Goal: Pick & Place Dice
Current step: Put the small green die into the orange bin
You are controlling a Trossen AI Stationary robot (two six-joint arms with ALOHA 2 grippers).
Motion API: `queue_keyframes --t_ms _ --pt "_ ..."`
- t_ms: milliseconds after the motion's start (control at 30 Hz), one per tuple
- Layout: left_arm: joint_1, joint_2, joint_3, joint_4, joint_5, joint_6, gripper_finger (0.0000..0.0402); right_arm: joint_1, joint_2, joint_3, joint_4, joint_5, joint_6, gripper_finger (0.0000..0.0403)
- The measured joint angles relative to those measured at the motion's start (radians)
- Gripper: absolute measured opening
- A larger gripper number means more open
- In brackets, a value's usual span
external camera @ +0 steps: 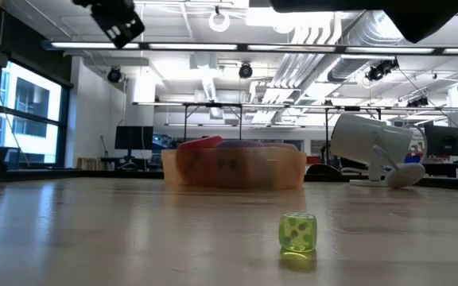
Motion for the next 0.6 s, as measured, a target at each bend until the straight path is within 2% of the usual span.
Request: queue_keyframes --t_ms 100,267,500,600 --pt "-0.070 0.004 -0.017 -0.001 -0.046 -0.011 0.0127 0.005 0.000 0.000 -0.075 0.012 0.016 0.0227" --pt "-0.198 0.025 -0.029 -0.011 -0.240 -0.072 0.0127 0.023 0.000 -0.004 -0.305 0.012 0.178 0.0227" --pt "-0.332 0.034 -0.029 0.017 -0.398 -0.108 0.0127 0.020 0.000 -0.044 -0.274 -0.006 0.150 0.0227" --pt "-0.366 0.034 -0.028 0.019 -0.428 -0.131 0.0127 0.019 0.001 -0.073 -0.234 -0.010 0.168 0.0227"
